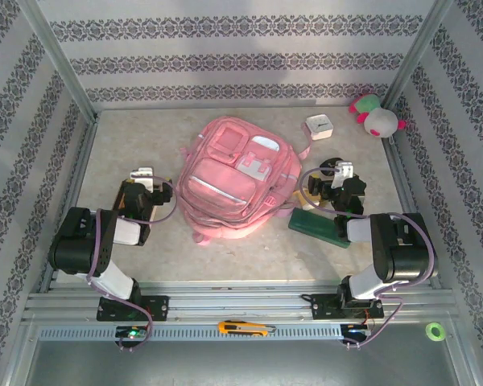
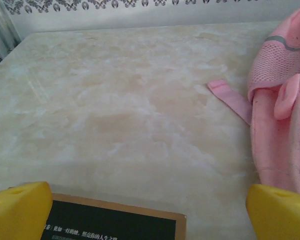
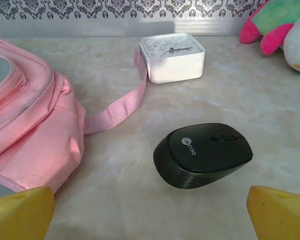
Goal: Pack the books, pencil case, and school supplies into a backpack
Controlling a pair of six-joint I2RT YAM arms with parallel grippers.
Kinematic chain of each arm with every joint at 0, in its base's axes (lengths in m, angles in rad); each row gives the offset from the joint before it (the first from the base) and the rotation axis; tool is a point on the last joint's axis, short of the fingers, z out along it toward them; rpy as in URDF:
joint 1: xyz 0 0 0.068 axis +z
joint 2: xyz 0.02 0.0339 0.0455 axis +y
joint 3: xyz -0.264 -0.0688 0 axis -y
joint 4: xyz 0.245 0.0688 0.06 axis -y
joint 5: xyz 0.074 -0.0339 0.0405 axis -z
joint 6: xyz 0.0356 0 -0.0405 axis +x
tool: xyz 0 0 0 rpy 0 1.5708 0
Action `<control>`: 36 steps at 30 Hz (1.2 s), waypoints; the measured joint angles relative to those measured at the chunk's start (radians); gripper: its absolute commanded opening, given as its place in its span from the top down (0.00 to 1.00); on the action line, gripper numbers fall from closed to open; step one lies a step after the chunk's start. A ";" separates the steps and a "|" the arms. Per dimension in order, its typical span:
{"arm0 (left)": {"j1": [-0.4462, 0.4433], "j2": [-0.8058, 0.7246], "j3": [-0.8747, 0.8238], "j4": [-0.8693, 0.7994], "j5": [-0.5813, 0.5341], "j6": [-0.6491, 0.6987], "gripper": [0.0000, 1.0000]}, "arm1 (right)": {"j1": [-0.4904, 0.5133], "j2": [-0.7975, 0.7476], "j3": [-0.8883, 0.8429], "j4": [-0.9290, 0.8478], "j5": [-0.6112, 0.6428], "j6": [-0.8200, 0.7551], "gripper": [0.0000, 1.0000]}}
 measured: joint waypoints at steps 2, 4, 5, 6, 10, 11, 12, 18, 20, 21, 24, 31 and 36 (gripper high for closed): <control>0.000 0.000 0.000 0.000 0.005 0.002 0.01 | 0.000 0.000 0.000 0.000 0.000 0.000 0.02; 0.000 0.000 0.000 0.000 0.005 0.002 0.01 | 0.000 0.000 0.000 0.000 0.000 0.000 0.02; 0.000 0.000 0.000 0.000 0.006 0.003 0.01 | 0.000 0.000 0.000 0.000 0.000 0.000 0.02; 0.000 0.000 0.000 0.000 0.010 0.004 0.01 | 0.000 0.000 0.000 0.000 0.000 0.000 0.02; 0.000 0.000 0.000 0.000 0.027 0.011 0.01 | 0.000 0.000 0.000 0.000 0.000 0.000 0.02; 0.000 0.000 0.000 0.000 0.027 0.012 0.01 | 0.000 0.000 0.000 0.000 0.000 0.000 0.02; 0.000 0.000 0.000 0.000 0.029 0.013 0.01 | 0.000 0.000 0.000 0.000 0.000 0.000 0.02; 0.001 0.000 0.009 -0.015 0.027 0.013 0.01 | 0.000 0.000 0.000 0.000 0.000 0.000 0.02; 0.001 0.000 0.009 -0.015 0.026 0.013 0.01 | 0.000 0.000 0.000 0.000 0.000 0.000 0.02; 0.001 0.000 0.009 -0.015 0.027 0.013 0.01 | 0.000 0.000 0.000 0.000 0.003 0.001 0.02; 0.000 -0.024 0.006 -0.033 0.030 0.014 0.01 | 0.000 -0.008 0.000 -0.011 0.011 0.004 0.02; -0.013 -0.319 0.188 -0.414 0.083 -0.019 0.11 | 0.000 -0.330 0.119 -0.391 0.031 0.072 0.02; -0.043 -0.323 0.399 -0.640 0.170 -0.154 0.28 | 0.000 -0.461 0.183 -0.565 0.028 0.191 0.02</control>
